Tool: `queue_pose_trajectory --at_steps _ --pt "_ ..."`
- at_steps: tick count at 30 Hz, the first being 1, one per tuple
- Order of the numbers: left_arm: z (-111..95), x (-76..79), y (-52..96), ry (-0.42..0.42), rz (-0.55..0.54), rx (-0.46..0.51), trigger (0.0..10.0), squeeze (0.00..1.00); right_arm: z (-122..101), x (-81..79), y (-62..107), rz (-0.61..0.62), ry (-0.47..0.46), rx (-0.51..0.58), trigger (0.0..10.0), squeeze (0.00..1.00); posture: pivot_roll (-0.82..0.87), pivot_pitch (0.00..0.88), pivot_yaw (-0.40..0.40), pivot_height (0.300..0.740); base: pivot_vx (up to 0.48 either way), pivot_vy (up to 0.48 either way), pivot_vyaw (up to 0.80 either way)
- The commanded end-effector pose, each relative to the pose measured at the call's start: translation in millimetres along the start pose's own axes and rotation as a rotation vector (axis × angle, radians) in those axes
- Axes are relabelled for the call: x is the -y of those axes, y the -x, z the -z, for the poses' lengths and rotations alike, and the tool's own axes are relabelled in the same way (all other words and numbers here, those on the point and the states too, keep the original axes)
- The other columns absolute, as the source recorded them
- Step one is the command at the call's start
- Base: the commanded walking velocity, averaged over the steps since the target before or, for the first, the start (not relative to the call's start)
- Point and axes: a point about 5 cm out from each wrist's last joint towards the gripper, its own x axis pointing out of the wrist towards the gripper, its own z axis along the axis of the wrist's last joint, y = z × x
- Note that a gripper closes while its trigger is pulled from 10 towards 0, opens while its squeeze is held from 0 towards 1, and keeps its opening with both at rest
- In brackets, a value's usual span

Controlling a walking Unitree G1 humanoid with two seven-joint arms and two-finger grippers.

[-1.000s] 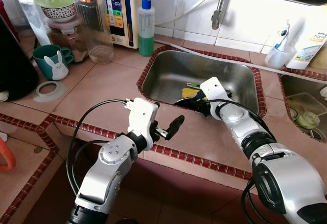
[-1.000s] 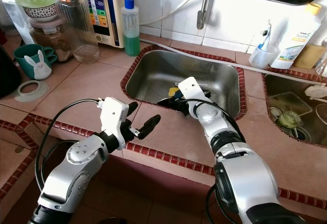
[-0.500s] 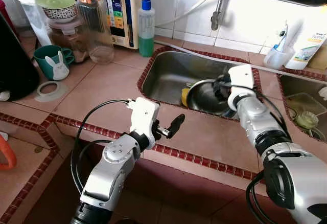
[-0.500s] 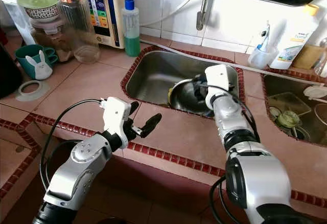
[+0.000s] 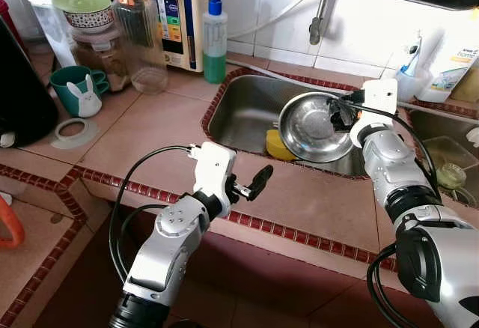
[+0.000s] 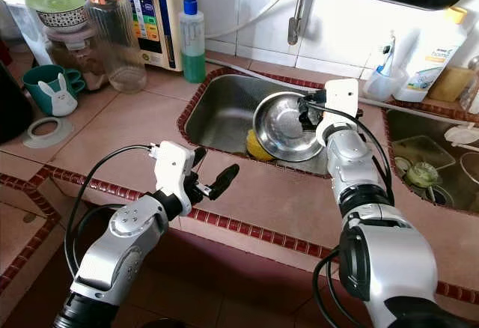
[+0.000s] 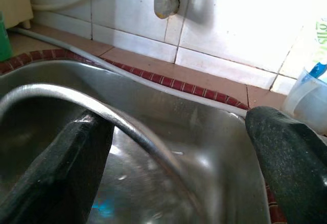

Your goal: Kitchen organization

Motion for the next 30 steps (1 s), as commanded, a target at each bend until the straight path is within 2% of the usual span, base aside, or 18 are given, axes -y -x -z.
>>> queue_pose_trajectory --at_steps 1,9,11,19,22,24,25,26,28,29,30 --pt "-2 0.3 -2.5 -0.011 -0.004 0.004 10.0 0.0 5 -2.3 1.1 -0.014 0.008 -0.017 10.0 1.0 0.19 0.0 -0.066 0.74 0.0 0.0 0.0" --pt "0 1.6 0.2 -0.01 -0.001 -0.002 10.0 0.0 26 -17.2 6.1 -0.071 0.035 -0.097 10.0 1.0 0.2 0.007 -0.066 0.74 0.0 0.0 0.0" --pt "1 -0.3 0.0 -0.01 -0.007 -0.002 10.0 0.0 39 -23.9 10.8 -0.107 0.085 -0.13 10.0 1.0 0.2 0.009 -0.069 0.74 0.0 0.0 0.0" --pt "1 0.5 0.7 -0.008 -0.009 -0.004 10.0 0.0 52 -31.9 16.2 -0.14 0.15 -0.164 10.0 1.0 0.2 0.017 -0.067 0.74 0.0 0.0 0.0" --pt "1 0.6 1.2 -0.009 -0.007 -0.006 10.0 0.0 59 -38.3 19.1 -0.183 0.199 -0.198 10.0 1.0 0.2 0.018 -0.066 0.74 0.0 0.0 0.0" --pt "1 -0.5 1.2 -0.011 -0.008 -0.008 10.0 0.0 75 -48.1 25.6 -0.298 0.302 -0.302 10.0 1.0 0.2 0.018 -0.065 0.74 0.0 0.0 0.0" --pt "1 -0.7 1.2 -0.011 -0.008 -0.008 10.0 0.0 77 -49.1 26.4 -0.313 0.32 -0.314 10.0 1.0 0.2 0.018 -0.065 0.74 0.0 0.0 0.0" --pt "1 -1.0 1.1 -0.012 -0.009 -0.008 10.0 0.0 79 -50.3 27.5 -0.335 0.332 -0.338 10.0 0.92 0.2 0.018 -0.066 0.74 0.0 0.0 0.0" --pt "1 -1.2 1.1 -0.013 -0.009 -0.008 10.0 0.0 81 -51.0 28.4 -0.353 0.349 -0.361 10.0 0.89 0.2 0.018 -0.066 0.74 0.0 0.0 0.0" --pt "1 -1.3 1.0 -0.013 -0.009 -0.009 10.0 0.0 79 -51.1 27.0 -0.362 0.366 -0.356 10.0 0.78 0.2 0.018 -0.067 0.74 0.0 0.0 0.0" --pt "1 -1.3 1.1 -0.012 -0.009 -0.009 10.0 0.0 76 -50.9 25.3 -0.363 0.38 -0.347 10.0 0.78 0.2 0.018 -0.067 0.74 0.0 0.0 0.0"
